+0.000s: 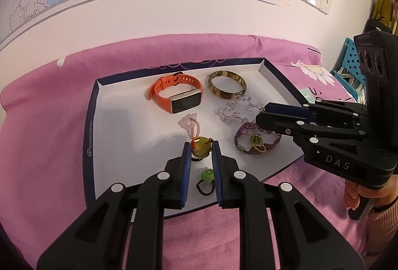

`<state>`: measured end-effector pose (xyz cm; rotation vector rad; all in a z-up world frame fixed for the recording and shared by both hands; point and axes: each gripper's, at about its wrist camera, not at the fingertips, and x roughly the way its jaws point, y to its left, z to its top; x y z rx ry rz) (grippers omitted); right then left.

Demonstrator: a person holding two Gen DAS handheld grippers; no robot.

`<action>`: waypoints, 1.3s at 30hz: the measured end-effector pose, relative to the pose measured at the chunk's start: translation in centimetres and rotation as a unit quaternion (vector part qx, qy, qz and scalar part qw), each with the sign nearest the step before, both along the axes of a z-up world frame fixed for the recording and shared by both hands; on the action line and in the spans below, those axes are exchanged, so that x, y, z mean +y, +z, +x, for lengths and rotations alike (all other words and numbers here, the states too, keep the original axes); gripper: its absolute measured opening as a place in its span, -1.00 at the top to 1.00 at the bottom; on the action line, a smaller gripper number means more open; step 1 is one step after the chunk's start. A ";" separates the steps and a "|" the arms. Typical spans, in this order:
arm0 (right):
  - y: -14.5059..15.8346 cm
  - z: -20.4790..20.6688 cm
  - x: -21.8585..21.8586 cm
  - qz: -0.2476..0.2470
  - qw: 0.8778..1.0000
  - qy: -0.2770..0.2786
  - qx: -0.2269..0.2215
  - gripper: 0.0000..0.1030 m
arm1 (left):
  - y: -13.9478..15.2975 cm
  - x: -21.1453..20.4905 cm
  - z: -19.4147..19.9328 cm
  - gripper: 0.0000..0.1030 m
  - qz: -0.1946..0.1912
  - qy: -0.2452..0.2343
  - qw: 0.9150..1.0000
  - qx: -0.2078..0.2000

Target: Organize jewelry

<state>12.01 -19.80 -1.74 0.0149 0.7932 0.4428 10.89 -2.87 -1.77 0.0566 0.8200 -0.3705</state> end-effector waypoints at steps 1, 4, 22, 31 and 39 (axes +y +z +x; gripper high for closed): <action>0.0 0.1 0.0 -0.001 1.000 0.000 0.001 0.69 | 0.0 0.0 0.1 0.67 0.000 0.000 1.000 0.001; -0.2 0.2 0.1 -0.003 1.000 0.000 0.004 0.69 | -0.2 0.0 0.2 0.67 0.000 0.002 1.000 0.003; -1.1 0.7 0.5 -0.017 1.000 -0.003 0.016 0.68 | -1.1 0.1 0.8 0.67 0.002 0.006 1.000 0.017; -1.1 0.6 0.3 -0.016 1.000 -0.007 0.015 0.51 | -1.0 0.4 0.4 0.50 0.000 0.008 1.000 0.014; 0.4 -1.2 -0.6 0.005 1.000 -0.019 -0.006 0.16 | 0.2 1.3 -1.4 0.06 -0.012 0.009 1.000 0.000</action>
